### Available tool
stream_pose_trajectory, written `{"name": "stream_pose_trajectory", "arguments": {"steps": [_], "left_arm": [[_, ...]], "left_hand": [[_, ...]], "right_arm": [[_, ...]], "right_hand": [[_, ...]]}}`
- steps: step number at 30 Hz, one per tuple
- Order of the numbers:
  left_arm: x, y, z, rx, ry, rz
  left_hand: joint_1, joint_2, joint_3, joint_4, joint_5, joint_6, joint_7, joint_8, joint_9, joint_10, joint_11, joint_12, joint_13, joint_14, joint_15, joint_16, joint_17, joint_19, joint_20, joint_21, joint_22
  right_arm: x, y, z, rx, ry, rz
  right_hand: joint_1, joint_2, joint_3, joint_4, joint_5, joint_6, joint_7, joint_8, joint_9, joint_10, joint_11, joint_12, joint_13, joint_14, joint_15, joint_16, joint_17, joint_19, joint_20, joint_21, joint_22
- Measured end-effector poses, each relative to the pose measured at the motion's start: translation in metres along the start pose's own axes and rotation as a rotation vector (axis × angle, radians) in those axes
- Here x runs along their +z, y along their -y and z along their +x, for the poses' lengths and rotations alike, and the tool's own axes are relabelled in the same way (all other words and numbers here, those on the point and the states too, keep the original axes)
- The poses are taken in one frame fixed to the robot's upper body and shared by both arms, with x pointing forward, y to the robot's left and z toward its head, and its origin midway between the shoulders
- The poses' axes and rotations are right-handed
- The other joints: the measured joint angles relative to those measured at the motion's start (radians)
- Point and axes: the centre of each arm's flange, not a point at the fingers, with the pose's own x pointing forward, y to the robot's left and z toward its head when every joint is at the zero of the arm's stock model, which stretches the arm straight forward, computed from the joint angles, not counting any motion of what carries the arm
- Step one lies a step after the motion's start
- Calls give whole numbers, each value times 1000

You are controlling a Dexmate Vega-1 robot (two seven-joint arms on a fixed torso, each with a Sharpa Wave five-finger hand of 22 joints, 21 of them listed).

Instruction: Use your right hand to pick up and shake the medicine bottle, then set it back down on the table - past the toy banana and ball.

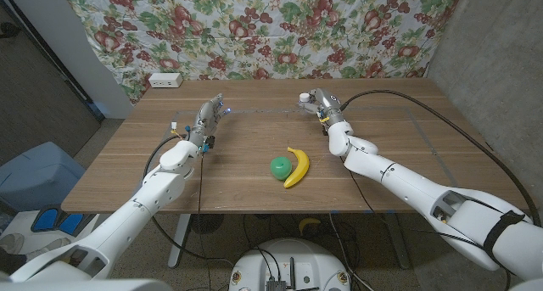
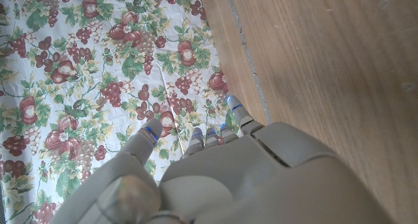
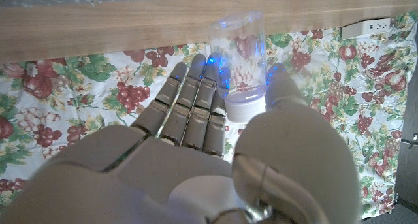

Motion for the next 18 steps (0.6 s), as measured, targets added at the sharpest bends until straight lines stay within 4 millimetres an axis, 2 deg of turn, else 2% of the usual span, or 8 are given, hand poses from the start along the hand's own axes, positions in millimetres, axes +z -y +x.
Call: {"name": "stream_pose_trajectory", "arguments": {"steps": [10,11,18], "left_arm": [[2,1,4,0,3,-1],[1,1,4,-3,1,4],[2,3,6,-6,2,5]], "left_hand": [[0,0,0,0,0,0,0,0,0,0,0,0,0,0,0,0,0,0,0,-8,0],[0,0,0,0,0,0,0,0,0,0,0,0,0,0,0,0,0,0,0,-8,0],[0,0,0,0,0,0,0,0,0,0,0,0,0,0,0,0,0,0,0,-8,0]], "right_arm": [[-7,4,0,-32,-40,-7],[-13,14,-8,-57,-50,12],[-21,22,-13,-92,-83,25]], "right_hand": [[5,-5,0,0,0,0,0,0,0,5,5,6,7,11,0,0,5,4,4,4,0],[5,-5,0,0,0,0,0,0,0,5,5,8,8,11,0,0,5,4,4,4,0],[5,-5,0,0,-3,0,0,0,1,5,5,8,16,11,0,0,5,4,4,7,0]]}}
